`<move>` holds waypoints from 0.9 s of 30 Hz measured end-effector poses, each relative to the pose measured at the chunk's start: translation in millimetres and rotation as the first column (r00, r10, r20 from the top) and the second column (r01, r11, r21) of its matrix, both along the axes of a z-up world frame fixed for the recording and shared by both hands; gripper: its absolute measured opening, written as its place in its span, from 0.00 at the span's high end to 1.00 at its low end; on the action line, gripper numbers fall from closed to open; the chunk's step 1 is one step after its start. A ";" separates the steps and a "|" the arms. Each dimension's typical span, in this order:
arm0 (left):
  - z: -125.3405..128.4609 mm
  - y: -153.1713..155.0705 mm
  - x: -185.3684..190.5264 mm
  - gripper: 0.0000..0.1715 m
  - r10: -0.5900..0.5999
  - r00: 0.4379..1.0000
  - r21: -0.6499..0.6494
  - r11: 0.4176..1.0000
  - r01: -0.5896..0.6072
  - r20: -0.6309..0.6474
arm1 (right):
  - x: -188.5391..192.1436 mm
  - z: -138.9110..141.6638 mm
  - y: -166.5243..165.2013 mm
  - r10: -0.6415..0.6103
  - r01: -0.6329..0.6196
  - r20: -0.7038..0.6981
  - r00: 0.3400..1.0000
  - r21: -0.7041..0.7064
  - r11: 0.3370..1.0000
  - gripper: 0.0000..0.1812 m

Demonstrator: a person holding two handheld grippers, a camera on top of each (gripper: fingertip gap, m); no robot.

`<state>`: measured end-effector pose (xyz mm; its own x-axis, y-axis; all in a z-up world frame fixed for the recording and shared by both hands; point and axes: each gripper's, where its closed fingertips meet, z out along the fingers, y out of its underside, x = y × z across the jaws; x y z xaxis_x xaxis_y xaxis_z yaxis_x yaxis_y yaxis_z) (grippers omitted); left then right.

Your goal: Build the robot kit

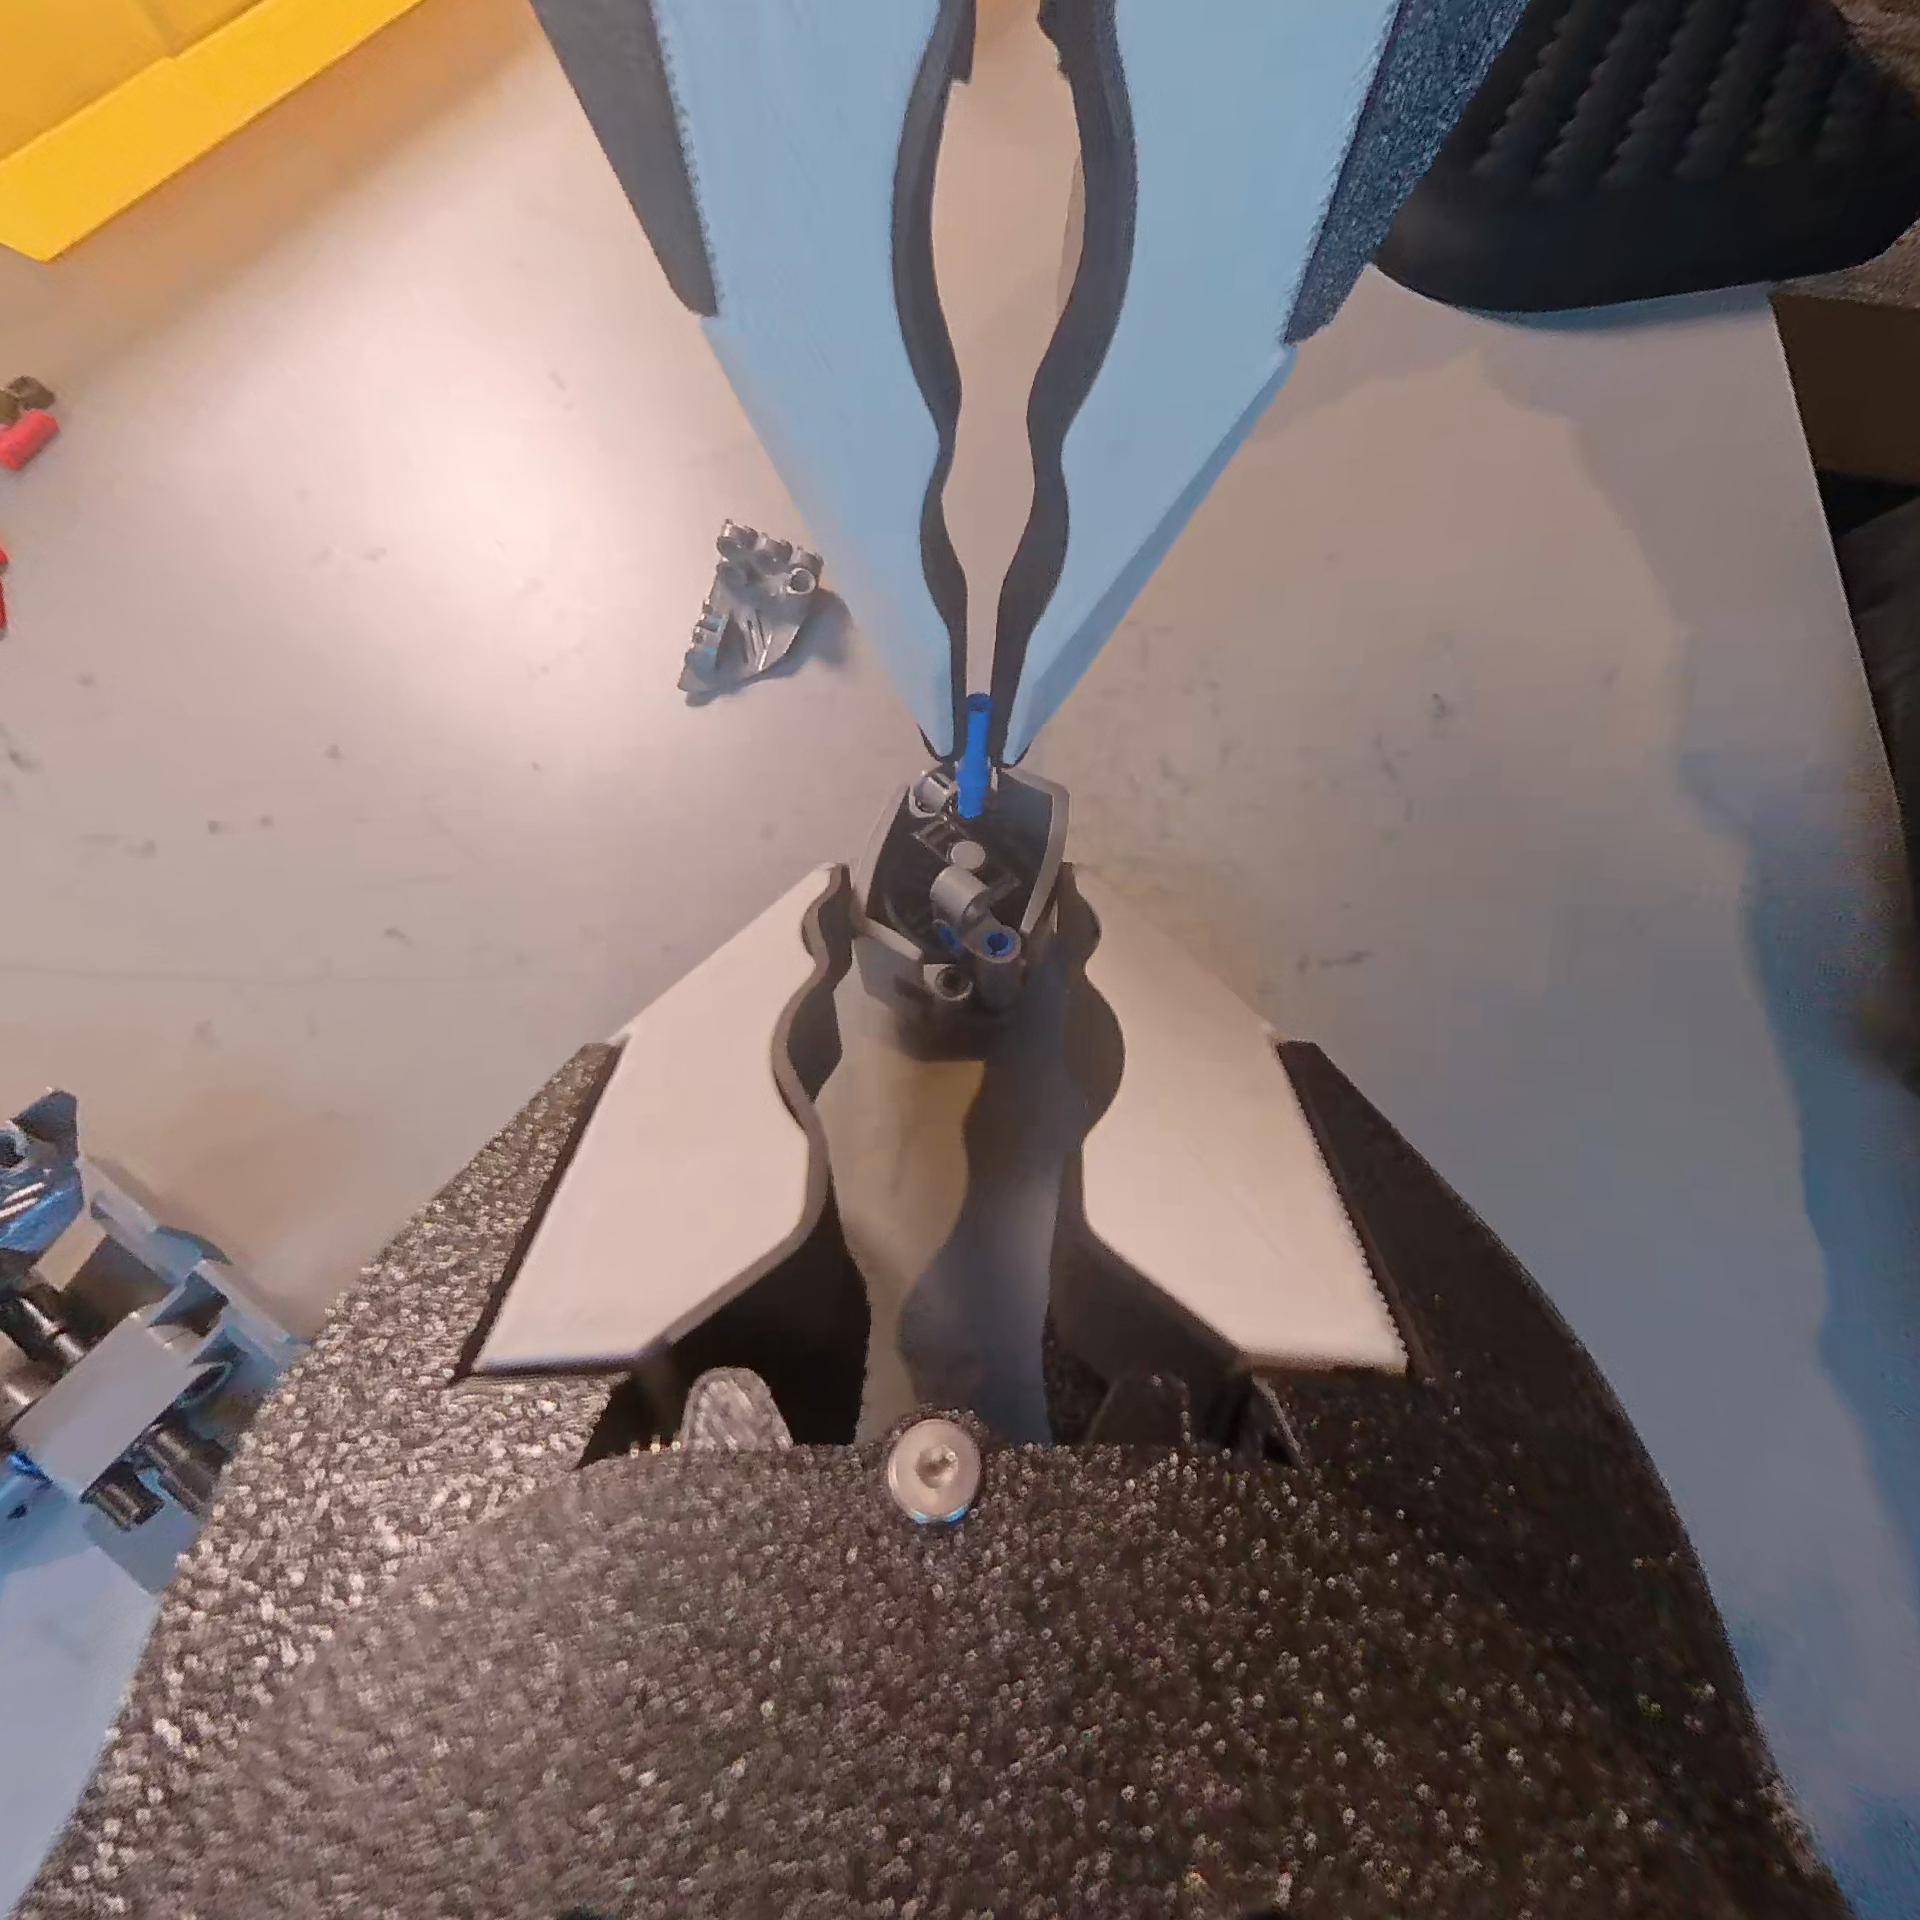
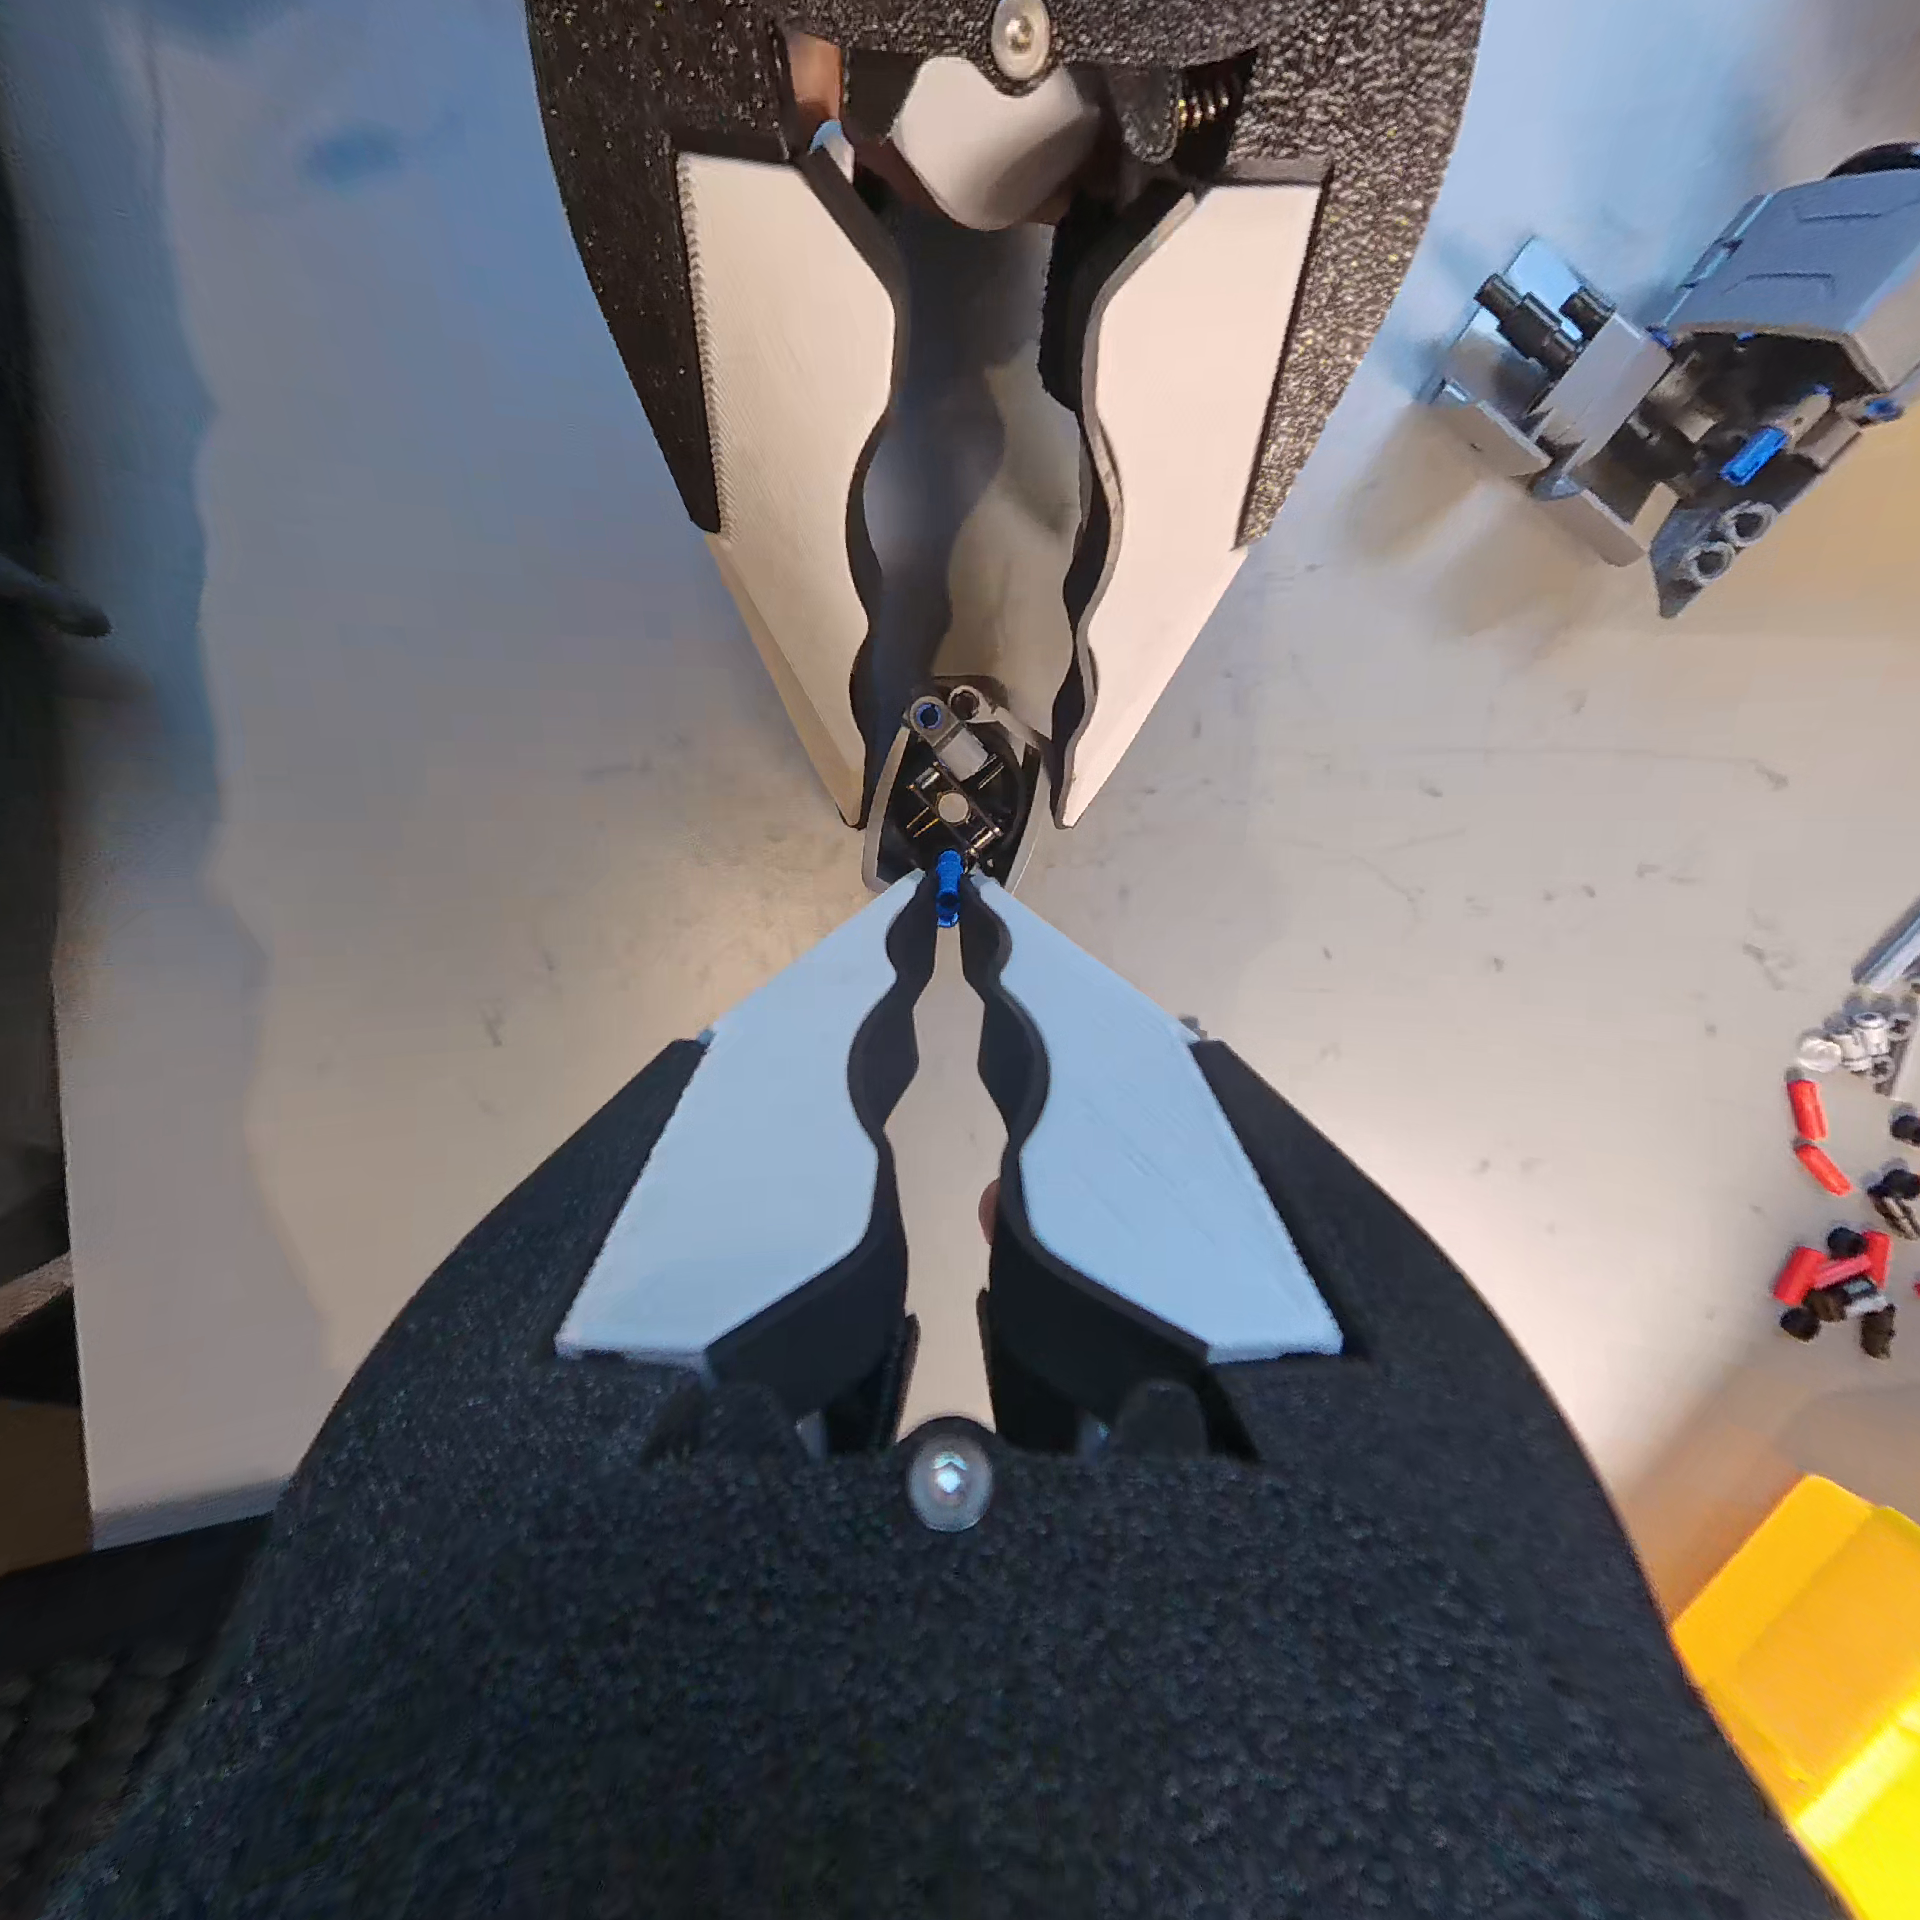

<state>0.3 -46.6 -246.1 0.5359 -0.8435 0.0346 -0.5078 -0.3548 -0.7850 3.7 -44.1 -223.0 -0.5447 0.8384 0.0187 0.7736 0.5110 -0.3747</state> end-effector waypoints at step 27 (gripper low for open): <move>0.3 -2.3 0.9 0.78 0.010 1.000 0.001 1.000 -0.010 0.006 | -0.8 -9.3 -4.0 -0.136 0.137 0.021 0.991 -0.095 0.986 1.00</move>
